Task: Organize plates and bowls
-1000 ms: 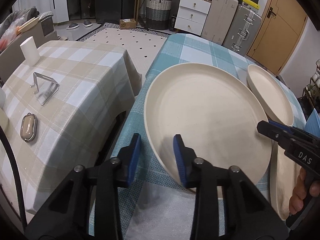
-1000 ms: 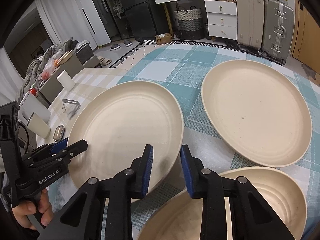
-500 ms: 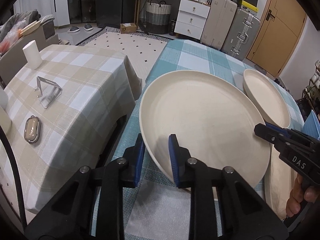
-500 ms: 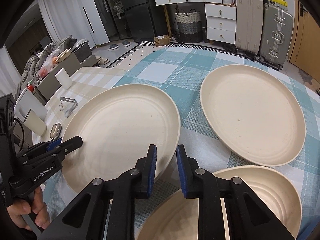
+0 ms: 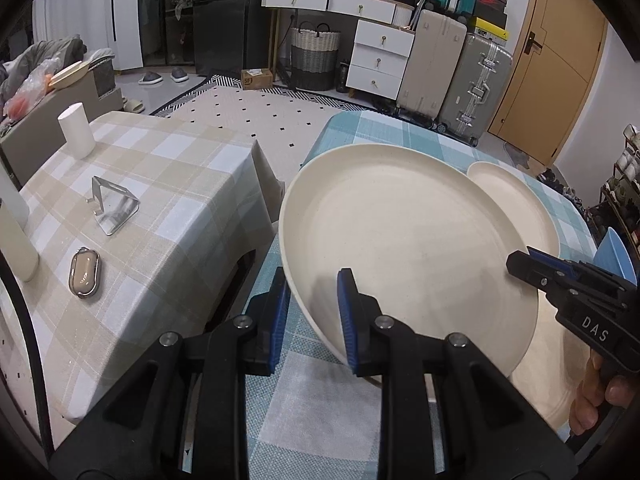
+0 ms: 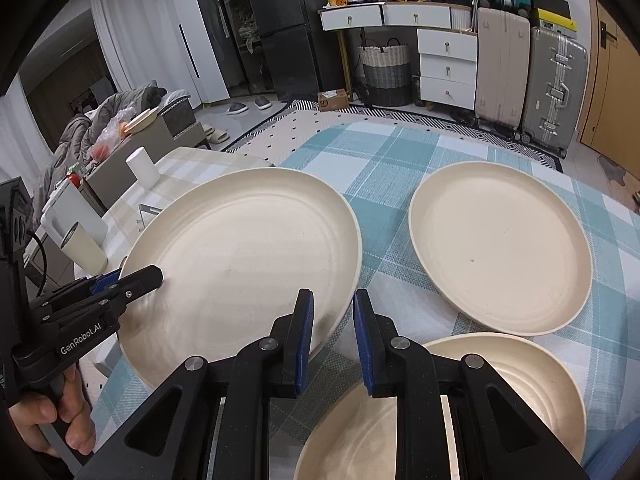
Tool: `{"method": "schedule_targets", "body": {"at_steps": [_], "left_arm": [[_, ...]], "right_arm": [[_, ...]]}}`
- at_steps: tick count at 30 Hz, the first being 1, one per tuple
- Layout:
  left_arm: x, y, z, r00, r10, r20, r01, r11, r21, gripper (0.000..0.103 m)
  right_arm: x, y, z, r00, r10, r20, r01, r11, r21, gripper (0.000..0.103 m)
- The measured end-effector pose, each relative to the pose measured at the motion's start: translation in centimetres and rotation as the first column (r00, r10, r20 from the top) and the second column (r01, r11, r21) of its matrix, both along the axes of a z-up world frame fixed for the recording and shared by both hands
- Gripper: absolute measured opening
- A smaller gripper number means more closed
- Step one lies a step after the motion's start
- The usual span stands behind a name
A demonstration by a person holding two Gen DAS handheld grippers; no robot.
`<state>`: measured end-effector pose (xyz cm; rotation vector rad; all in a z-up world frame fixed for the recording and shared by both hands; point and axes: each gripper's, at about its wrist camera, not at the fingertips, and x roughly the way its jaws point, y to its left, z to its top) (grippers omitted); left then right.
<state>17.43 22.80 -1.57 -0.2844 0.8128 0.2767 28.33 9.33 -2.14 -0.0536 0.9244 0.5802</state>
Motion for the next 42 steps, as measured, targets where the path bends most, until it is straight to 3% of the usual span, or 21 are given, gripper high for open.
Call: {"method": "schedule_targets", "body": {"at_steps": [25,42], "left_arm": [[-3.7,-9.0,6.2,0.989,-0.127,0.078,0.122,0.991,0.06,0.021],[-4.6,-14.3,6.8,0.97,-0.234,0.073,0.229,0.971,0.074,0.021]], "right_arm": [[-6.3,-7.4,5.8,0.991,-0.092,0.095,0.09,0.995,0.03,0.021],[-10.4,-12.0,6.2,0.977,-0.189,0.097,0.186,0.982,0.03,0.021]]}}
